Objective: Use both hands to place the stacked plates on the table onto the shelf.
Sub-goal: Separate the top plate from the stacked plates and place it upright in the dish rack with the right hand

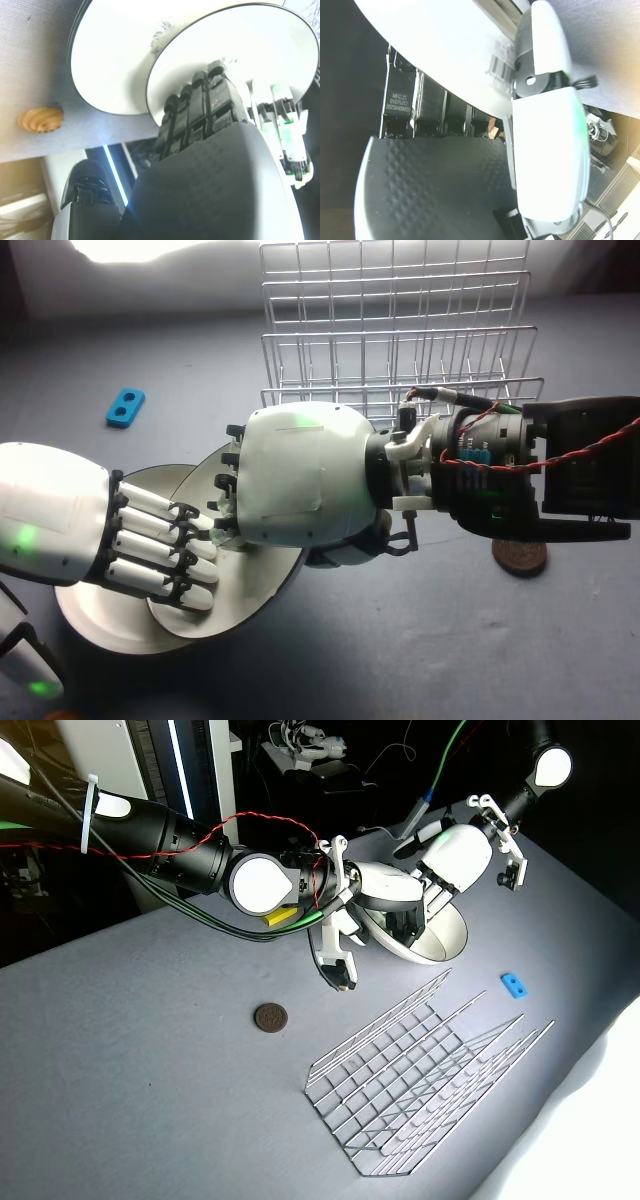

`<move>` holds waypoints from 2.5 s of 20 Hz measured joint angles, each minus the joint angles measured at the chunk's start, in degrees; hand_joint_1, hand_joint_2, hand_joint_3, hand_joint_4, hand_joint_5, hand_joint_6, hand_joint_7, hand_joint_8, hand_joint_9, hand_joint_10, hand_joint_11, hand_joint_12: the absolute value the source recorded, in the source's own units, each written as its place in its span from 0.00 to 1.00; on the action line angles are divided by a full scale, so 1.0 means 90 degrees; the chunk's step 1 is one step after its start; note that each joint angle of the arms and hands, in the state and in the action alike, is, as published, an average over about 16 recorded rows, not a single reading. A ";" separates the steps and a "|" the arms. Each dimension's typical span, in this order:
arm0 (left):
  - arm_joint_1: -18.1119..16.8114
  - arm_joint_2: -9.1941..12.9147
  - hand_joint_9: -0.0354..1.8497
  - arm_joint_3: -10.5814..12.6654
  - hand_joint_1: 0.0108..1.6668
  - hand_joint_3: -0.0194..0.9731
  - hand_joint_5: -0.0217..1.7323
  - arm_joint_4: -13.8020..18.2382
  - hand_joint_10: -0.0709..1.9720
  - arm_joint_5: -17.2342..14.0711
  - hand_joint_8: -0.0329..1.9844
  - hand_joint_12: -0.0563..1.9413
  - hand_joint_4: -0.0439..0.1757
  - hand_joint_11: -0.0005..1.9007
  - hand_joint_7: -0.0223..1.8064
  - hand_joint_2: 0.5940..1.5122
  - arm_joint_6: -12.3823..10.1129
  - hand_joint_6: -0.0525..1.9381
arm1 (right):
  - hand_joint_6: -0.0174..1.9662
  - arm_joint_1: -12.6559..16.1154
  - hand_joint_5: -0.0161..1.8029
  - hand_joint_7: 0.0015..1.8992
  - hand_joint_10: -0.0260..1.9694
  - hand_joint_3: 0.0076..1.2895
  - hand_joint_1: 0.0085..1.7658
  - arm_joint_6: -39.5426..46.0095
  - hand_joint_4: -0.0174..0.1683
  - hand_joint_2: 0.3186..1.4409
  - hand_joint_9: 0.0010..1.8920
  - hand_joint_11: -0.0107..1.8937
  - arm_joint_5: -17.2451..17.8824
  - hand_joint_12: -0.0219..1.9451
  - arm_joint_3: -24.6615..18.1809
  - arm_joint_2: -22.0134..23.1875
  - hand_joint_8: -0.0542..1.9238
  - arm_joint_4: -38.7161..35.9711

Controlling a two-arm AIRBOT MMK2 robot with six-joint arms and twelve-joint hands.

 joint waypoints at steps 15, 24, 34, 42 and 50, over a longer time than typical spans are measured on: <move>-0.0634 -0.0001 0.03 0.1168 0.01 0.04 0.05 -0.0516 0.04 -0.0112 0.02 0.02 0.20 0.01 0.04 0.59 -0.0443 0.04 | 0.34 0.0242 0.49 0.53 0.02 0.00 0.66 -0.0019 0.15 0.58 0.68 0.52 -0.0060 0.50 -0.0442 0.0250 0.40 0.0043; -0.0594 0.0044 0.04 0.1631 0.01 0.04 0.05 -0.0635 0.04 -0.0067 0.02 0.02 0.20 0.01 0.04 0.59 -0.0527 0.04 | 0.42 0.0745 0.53 0.56 0.02 0.00 0.67 0.0002 0.22 0.59 0.68 0.51 -0.0257 0.52 -0.1226 0.0902 0.44 0.0286; -0.0668 0.0078 0.04 0.1644 0.01 0.04 0.05 -0.0687 0.04 0.0086 0.02 0.02 0.20 0.01 0.05 0.59 -0.0622 0.03 | 0.47 0.1565 0.55 0.57 0.02 0.00 0.67 0.1227 0.24 0.59 0.69 0.51 -0.0437 0.53 -0.2018 0.2039 0.44 0.0237; -0.0687 0.0083 0.04 0.1569 0.01 0.04 0.05 -0.0626 0.04 0.0174 0.02 0.02 0.20 0.01 0.05 0.59 -0.0678 0.03 | 0.47 0.2254 0.55 0.57 0.02 0.00 0.67 0.3909 0.24 0.59 0.70 0.52 -0.0508 0.53 -0.2038 0.2785 0.44 -0.0547; -0.0651 0.0086 0.04 0.1425 0.01 0.04 0.05 -0.0517 0.04 0.0187 0.02 0.02 0.20 0.01 0.05 0.59 -0.0727 0.03 | 0.47 0.2821 0.55 0.58 0.02 0.00 0.67 0.6290 0.23 0.59 0.70 0.52 -0.0655 0.54 -0.1776 0.3228 0.44 -0.1306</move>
